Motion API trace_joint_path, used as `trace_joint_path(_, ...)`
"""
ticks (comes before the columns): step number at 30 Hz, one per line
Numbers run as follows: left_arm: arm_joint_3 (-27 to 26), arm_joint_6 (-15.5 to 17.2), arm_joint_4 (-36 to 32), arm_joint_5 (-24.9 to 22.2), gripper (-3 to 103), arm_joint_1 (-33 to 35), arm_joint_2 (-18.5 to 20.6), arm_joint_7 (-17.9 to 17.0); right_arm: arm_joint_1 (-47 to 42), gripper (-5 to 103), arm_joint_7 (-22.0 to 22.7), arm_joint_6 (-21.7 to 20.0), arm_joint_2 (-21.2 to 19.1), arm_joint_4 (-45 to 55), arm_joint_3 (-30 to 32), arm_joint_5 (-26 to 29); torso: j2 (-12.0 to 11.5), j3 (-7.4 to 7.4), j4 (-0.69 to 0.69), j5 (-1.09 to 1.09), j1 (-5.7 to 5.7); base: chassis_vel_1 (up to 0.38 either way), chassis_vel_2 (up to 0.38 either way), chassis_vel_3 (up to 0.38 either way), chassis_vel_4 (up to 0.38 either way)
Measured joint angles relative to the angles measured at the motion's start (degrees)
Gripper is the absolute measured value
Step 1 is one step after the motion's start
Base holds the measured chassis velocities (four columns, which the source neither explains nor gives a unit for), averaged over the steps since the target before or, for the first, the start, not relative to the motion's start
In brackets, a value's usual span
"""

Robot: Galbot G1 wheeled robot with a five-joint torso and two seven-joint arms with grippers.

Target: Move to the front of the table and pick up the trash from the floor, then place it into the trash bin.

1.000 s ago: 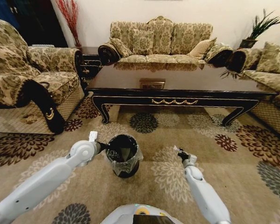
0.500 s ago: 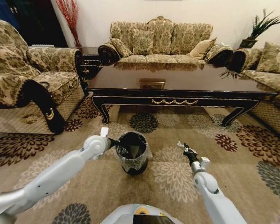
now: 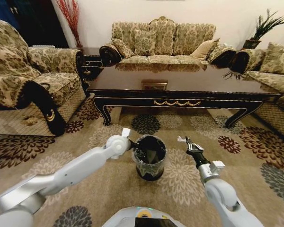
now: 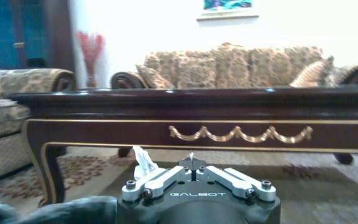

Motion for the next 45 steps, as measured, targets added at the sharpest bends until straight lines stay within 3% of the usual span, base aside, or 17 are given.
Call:
trace_joint_path(6,2.3,0.0,0.7,-0.6,4,-1.4,-3.2,-1.4,-3.2,0,-1.8,1.2,-0.4,2.4,0.1,-4.4,0.0,0.0,0.01,0.0,0.0,0.0,0.0,0.0,0.0)
trace_joint_path(14,4.3,0.0,2.2,-1.0,4,-1.9,-6.8,-3.2,-8.0,0,-4.9,5.3,0.0,2.5,-0.5,-14.3,0.0,0.01,0.01,-0.02,0.0,0.0,0.0,0.0,0.0)
trace_joint_path(23,4.9,0.0,0.9,-1.6,4,-2.0,-6.8,-3.6,-10.3,0,-6.6,7.2,1.8,2.2,-1.3,-19.6,0.0,0.0,0.01,-0.02,0.0,0.0,0.0,0.0,0.0)
trace_joint_path(32,4.7,0.0,0.0,-1.4,4,-1.3,-6.4,-3.7,-12.7,0,-7.8,8.6,3.0,2.3,-1.2,-20.7,0.0,0.0,0.01,-0.03,0.0,0.0,0.0,0.0,0.0)
trace_joint_path(37,4.7,0.0,-0.1,-1.4,4,-1.3,-6.2,-3.7,-13.3,21,-8.2,8.8,3.8,2.5,-1.2,-20.7,0.0,0.0,0.01,-0.03,0.0,0.0,0.0,0.0,0.0)
trace_joint_path(41,4.7,0.0,-0.1,-1.4,4,-1.4,-6.2,-3.7,-13.7,32,-8.2,8.9,4.1,2.6,-1.2,-20.7,0.0,0.0,0.01,-0.03,0.0,0.0,0.0,0.0,0.0)
trace_joint_path(42,4.7,0.0,-0.2,-1.4,4,-1.4,-6.3,-3.7,-13.8,43,-8.2,8.9,4.3,2.7,-1.2,-20.7,0.0,0.0,0.01,-0.03,0.0,0.0,0.0,0.0,0.0)
trace_joint_path(44,4.7,0.0,-0.2,-1.4,4,-1.4,-6.4,-3.7,-13.9,43,-8.2,8.9,4.4,2.7,-1.2,-20.7,0.0,0.0,0.01,-0.03,0.0,0.0,0.0,0.0,0.0)
trace_joint_path(45,4.6,0.0,-0.2,-1.4,4,-1.4,-6.4,-3.7,-14.1,48,-8.2,8.9,4.4,2.8,-1.1,-20.6,0.0,0.0,0.01,-0.03,0.0,0.0,0.0,0.0,0.0)
